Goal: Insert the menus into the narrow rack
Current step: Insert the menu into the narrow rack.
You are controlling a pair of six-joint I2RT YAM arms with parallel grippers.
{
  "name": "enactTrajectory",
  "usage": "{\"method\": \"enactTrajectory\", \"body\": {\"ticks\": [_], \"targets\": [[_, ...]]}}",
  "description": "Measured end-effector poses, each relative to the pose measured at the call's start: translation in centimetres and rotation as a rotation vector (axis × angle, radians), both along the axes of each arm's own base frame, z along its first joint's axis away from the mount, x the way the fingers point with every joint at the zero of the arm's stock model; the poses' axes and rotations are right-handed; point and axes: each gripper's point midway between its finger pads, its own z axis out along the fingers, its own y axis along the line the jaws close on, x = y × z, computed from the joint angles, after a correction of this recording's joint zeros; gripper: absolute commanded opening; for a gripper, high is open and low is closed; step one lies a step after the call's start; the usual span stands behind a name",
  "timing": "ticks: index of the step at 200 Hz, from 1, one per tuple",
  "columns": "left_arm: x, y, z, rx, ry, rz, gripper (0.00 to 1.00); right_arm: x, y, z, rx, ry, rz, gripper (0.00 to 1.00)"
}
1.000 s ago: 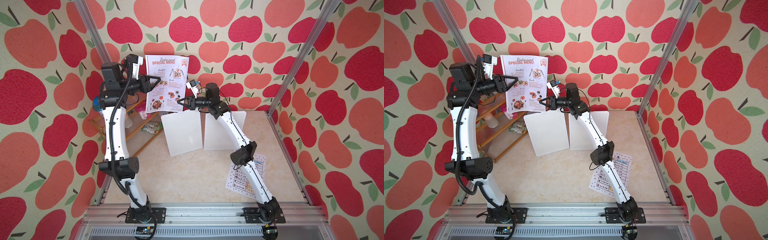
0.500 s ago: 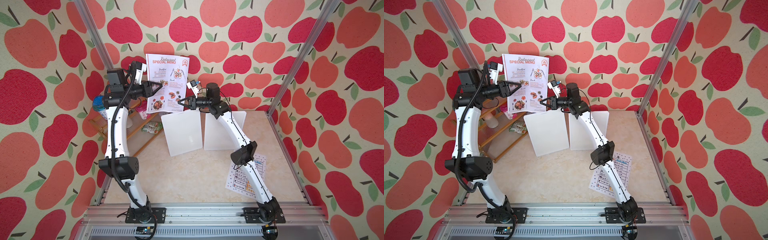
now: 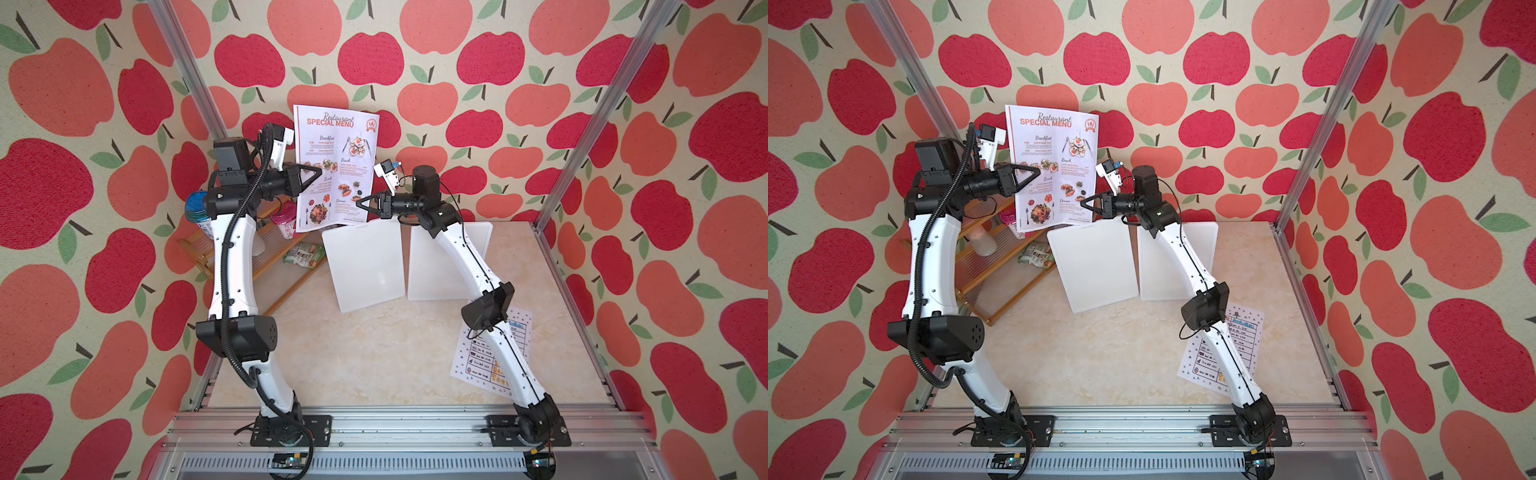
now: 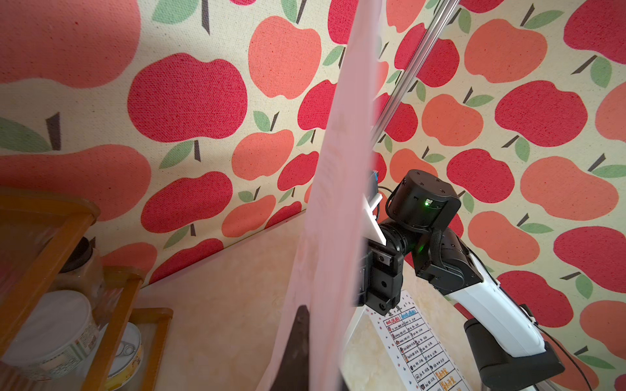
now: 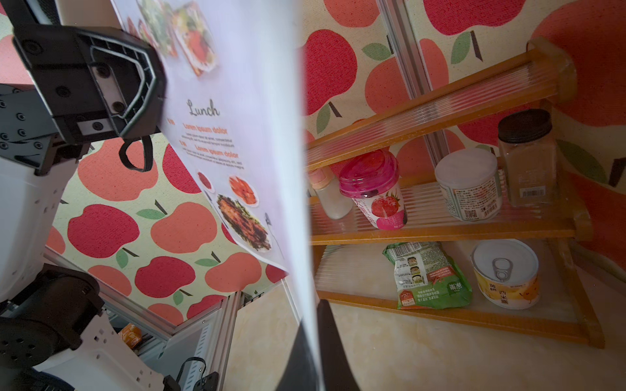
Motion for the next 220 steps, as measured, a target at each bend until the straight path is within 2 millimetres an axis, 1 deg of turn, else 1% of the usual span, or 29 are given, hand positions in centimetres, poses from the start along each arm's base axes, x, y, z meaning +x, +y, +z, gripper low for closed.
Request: {"method": "enactTrajectory", "body": {"ticks": [20, 58, 74, 151, 220], "targets": [[-0.1, 0.1, 0.0, 0.0, 0.006, 0.004, 0.0, 0.0, 0.0, -0.1, -0.002, 0.0, 0.0, 0.0], [-0.1, 0.0, 1.5, -0.012, -0.008, 0.011, 0.0, 0.1, 0.0, 0.7, 0.022, -0.019, -0.001, 0.0], [0.2, 0.1, 1.7, -0.02, -0.001, 0.017, 0.0, 0.2, 0.0, 1.0, 0.032, -0.021, -0.008, 0.0], [1.2, 0.5, 1.0, -0.056, 0.06, 0.05, 0.0, 0.8, 0.0, 0.8, 0.027, -0.007, -0.044, 0.0], [1.8, 0.8, 0.5, -0.074, 0.117, 0.085, 0.0, 1.6, 0.1, 0.4, 0.014, 0.036, -0.099, 0.0]]}}
